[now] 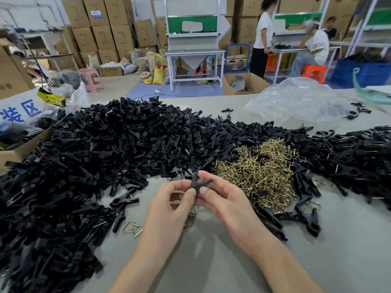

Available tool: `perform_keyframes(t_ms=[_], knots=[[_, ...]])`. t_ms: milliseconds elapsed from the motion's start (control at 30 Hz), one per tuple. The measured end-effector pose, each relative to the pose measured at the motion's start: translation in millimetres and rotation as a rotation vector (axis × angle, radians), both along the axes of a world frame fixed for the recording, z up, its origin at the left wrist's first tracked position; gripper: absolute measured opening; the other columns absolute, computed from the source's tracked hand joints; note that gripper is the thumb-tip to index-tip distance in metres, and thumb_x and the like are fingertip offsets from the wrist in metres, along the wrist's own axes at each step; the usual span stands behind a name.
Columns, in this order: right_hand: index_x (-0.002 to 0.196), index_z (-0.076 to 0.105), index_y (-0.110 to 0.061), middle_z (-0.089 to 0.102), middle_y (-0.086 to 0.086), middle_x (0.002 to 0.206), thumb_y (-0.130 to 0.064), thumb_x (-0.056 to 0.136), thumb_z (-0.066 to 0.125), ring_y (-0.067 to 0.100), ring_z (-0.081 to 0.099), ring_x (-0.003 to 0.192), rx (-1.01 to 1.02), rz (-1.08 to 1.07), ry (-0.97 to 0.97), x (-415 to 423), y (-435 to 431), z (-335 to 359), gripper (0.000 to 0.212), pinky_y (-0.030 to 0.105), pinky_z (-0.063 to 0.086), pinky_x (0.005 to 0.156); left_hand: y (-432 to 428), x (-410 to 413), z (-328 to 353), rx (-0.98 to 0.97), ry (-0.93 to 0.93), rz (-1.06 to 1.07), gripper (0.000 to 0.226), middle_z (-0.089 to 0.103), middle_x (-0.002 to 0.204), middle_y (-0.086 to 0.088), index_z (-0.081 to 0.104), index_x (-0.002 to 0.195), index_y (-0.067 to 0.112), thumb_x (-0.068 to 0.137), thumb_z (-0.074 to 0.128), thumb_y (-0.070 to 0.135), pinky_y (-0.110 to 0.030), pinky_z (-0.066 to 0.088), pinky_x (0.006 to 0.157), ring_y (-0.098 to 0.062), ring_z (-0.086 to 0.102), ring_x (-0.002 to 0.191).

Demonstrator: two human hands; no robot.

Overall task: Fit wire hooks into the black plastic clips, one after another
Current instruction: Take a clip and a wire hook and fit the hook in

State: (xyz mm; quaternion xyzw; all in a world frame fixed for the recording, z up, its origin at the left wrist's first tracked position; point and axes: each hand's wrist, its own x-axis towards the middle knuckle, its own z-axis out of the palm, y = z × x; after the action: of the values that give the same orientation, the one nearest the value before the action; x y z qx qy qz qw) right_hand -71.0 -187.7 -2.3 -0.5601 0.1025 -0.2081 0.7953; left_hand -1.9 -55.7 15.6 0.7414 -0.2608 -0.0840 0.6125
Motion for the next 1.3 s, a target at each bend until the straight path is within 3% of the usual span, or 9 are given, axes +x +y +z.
perform_keyframes(t_ms=[167,300,400,500,667,767,1033,1200,1300], knots=[[0.116,0.075,-0.022,0.073,0.009,0.121,-0.013,0.095,0.064,0.027,0.067,0.118,-0.009,-0.018,-0.033,-2,-2,3,0.025,0.039,0.053,0.101,2,-3,-1,0.129,-0.307,-0.037,0.029,0.061,0.103,0.024,0.061,0.109,0.049,0.093,0.067,0.026,-0.008,0.045,0.078,0.002,0.062,0.095],[0.120,0.072,-0.017,0.073,0.010,0.121,-0.030,0.093,0.062,0.029,0.066,0.119,-0.130,0.051,0.008,-2,4,2,0.032,0.049,0.049,0.107,1,-5,-1,0.009,-0.185,-0.074,0.036,0.071,0.099,0.022,0.064,0.107,0.052,0.093,0.069,0.019,-0.012,0.051,0.076,0.001,0.068,0.093],[0.120,0.071,-0.014,0.075,0.006,0.116,-0.031,0.090,0.064,0.026,0.069,0.114,-0.146,-0.026,-0.003,-2,4,5,0.035,0.040,0.055,0.100,2,-2,0,0.023,-0.199,-0.061,0.036,0.073,0.088,0.019,0.054,0.107,0.059,0.094,0.066,0.027,-0.010,0.048,0.070,0.000,0.069,0.085],[0.111,0.073,-0.027,0.076,0.000,0.106,-0.030,0.090,0.064,0.020,0.074,0.101,-0.168,-0.135,-0.029,-3,1,7,0.023,0.025,0.058,0.086,12,11,0,0.226,-0.403,0.033,0.020,0.067,0.087,0.022,0.050,0.109,0.054,0.090,0.057,0.049,-0.012,0.042,0.078,0.003,0.060,0.089],[0.107,0.073,-0.036,0.076,-0.004,0.100,-0.002,0.099,0.058,0.010,0.073,0.093,-0.218,-0.211,0.048,-3,-2,4,0.037,0.018,0.055,0.083,24,21,-8,0.813,-0.607,-0.090,0.051,0.045,0.123,0.020,0.053,0.128,0.044,0.087,0.040,0.072,-0.029,0.030,0.102,-0.007,0.039,0.121],[0.114,0.070,-0.029,0.076,-0.009,0.094,0.001,0.099,0.057,0.002,0.070,0.085,-0.245,-0.217,0.087,-3,-1,5,0.036,0.014,0.053,0.080,21,20,-9,0.804,-0.610,-0.101,0.036,0.046,0.121,0.022,0.055,0.121,0.042,0.093,0.043,0.063,-0.026,0.030,0.101,-0.007,0.042,0.121],[0.106,0.067,-0.045,0.075,-0.017,0.090,-0.005,0.101,0.056,0.001,0.069,0.081,-0.343,-0.202,0.148,-4,2,9,0.042,0.016,0.055,0.072,16,20,-6,0.618,-0.631,-0.032,0.023,0.064,0.097,0.017,0.068,0.103,0.029,0.102,0.046,0.036,-0.034,0.040,0.089,-0.015,0.060,0.098],[0.108,0.067,-0.044,0.075,-0.007,0.087,-0.009,0.102,0.056,0.000,0.067,0.075,-0.325,-0.181,0.158,-5,4,11,0.037,0.017,0.054,0.065,29,27,-3,0.705,-0.554,-0.175,0.043,0.051,0.110,0.026,0.058,0.118,0.044,0.087,0.043,0.070,-0.028,0.036,0.099,-0.002,0.044,0.110],[0.110,0.067,-0.042,0.075,0.000,0.086,-0.009,0.102,0.056,0.003,0.066,0.072,-0.329,-0.190,0.170,-5,4,12,0.035,0.023,0.056,0.067,31,31,-5,0.775,-0.588,-0.212,0.037,0.046,0.108,0.027,0.059,0.116,0.043,0.088,0.051,0.066,-0.023,0.033,0.097,0.000,0.037,0.108]])
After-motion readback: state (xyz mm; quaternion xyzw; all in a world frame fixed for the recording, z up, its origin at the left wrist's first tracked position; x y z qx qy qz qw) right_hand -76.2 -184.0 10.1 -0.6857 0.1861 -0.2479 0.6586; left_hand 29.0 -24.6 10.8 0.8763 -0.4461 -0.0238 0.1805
